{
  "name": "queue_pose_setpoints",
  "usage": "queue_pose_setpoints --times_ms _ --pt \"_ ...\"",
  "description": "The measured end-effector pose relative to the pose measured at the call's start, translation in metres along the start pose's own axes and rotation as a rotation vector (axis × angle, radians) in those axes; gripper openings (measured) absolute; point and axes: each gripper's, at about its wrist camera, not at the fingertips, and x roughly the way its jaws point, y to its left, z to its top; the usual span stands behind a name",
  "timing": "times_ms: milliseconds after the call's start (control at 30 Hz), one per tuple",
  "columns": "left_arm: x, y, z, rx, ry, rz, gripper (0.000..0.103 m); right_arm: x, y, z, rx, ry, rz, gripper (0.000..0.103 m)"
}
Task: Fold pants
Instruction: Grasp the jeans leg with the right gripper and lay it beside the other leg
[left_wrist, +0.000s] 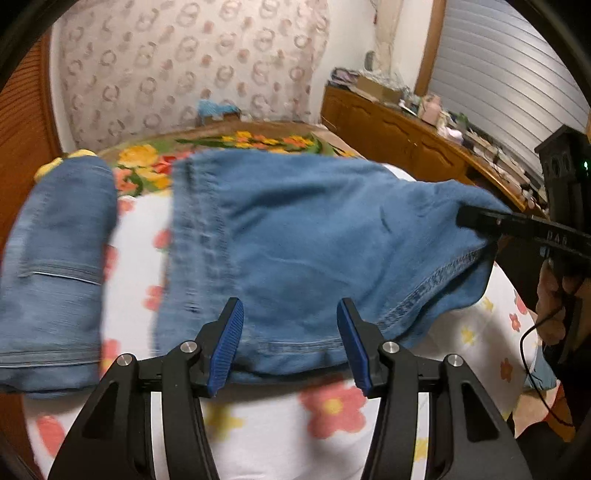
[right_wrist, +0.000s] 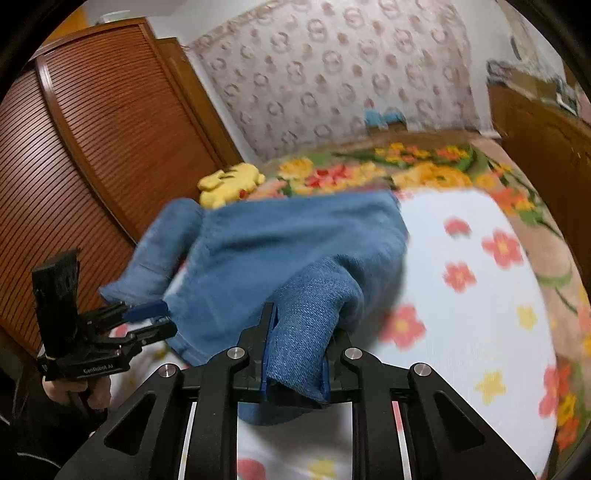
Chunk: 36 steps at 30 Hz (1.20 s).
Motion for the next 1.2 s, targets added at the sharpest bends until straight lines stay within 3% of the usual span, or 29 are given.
queue_pose_setpoints --times_ms 233,467,800,1067,1200 --pt "-0.028 0.040 0.001 -0.047 -0.056 0.068 0.054 0.019 0.047 0.036 -0.090 -0.043 0.063 0.019" --pt "-0.049 0.073 0.000 -0.100 -0.099 0.137 0.054 0.059 0.100 0.047 -0.189 -0.021 0.166 0.019" --pt "-0.067 0.105 -0.009 -0.179 -0.128 0.199 0.054 0.102 0.127 0.031 -0.275 0.138 0.319 0.019" --pt "-0.064 0.107 -0.011 -0.196 -0.123 0.202 0.054 0.124 0.126 0.006 -0.339 0.225 0.287 0.020" --pt "-0.060 0.104 -0.008 -0.181 -0.121 0.189 0.054 0.121 0.124 0.012 -0.302 0.229 0.276 0.030"
